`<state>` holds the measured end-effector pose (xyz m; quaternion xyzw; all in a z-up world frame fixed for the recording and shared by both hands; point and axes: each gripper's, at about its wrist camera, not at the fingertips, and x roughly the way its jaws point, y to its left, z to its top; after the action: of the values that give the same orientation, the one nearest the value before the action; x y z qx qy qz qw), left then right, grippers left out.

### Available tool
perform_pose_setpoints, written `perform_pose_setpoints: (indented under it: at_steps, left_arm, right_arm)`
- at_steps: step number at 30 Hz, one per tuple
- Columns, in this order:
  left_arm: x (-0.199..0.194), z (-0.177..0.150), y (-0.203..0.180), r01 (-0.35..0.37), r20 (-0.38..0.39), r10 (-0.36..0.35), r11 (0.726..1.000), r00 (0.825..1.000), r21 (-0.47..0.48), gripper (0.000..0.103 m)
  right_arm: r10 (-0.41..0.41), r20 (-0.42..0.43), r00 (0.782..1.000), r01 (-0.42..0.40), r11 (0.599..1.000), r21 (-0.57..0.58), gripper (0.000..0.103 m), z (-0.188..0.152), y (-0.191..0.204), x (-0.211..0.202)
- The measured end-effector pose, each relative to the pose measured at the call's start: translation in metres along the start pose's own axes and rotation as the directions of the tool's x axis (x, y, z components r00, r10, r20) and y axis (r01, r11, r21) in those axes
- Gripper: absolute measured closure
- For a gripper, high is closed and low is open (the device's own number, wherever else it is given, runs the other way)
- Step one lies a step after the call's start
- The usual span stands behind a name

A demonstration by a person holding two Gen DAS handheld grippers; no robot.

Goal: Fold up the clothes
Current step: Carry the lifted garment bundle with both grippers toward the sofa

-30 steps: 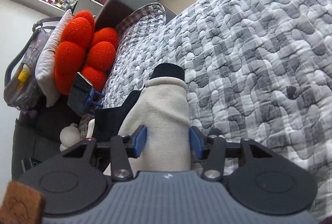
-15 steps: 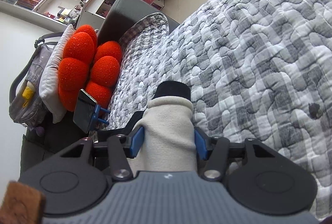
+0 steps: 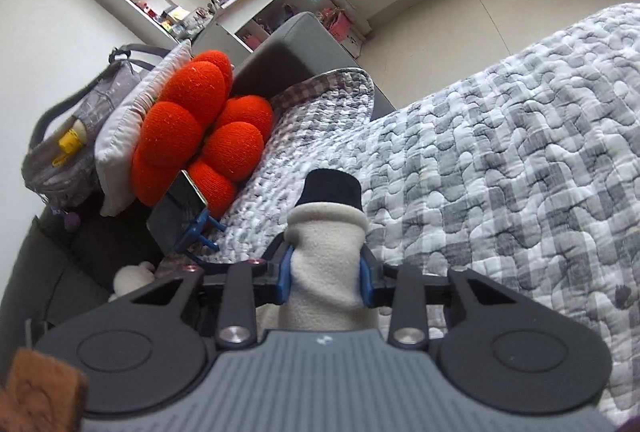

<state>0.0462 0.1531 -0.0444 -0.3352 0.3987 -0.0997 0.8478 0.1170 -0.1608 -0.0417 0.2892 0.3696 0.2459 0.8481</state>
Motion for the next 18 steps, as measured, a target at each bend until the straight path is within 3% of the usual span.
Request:
perform_pose_setpoints:
  at_steps: [7,15,18]
  left_arm:
    - [0.006,0.002,0.004,0.004,-0.023,-0.004,1.000,1.000,-0.018,0.053]
    - [0.008,0.002,0.004,0.003,-0.028,-0.003,1.000,1.000,-0.023,0.050]
    - [0.009,0.002,0.002,-0.004,-0.025,0.004,1.000,1.000,-0.011,0.052]
  right_arm:
    - [-0.014,-0.075,0.997,0.024,0.989,0.143,0.047,-0.001,-0.021,0.011]
    - [0.022,-0.165,0.986,0.011,0.980,0.197,0.045,-0.019,-0.025,-0.006]
    - [-0.001,-0.168,0.986,0.022,0.992,0.125,0.044,-0.024,-0.015,-0.009]
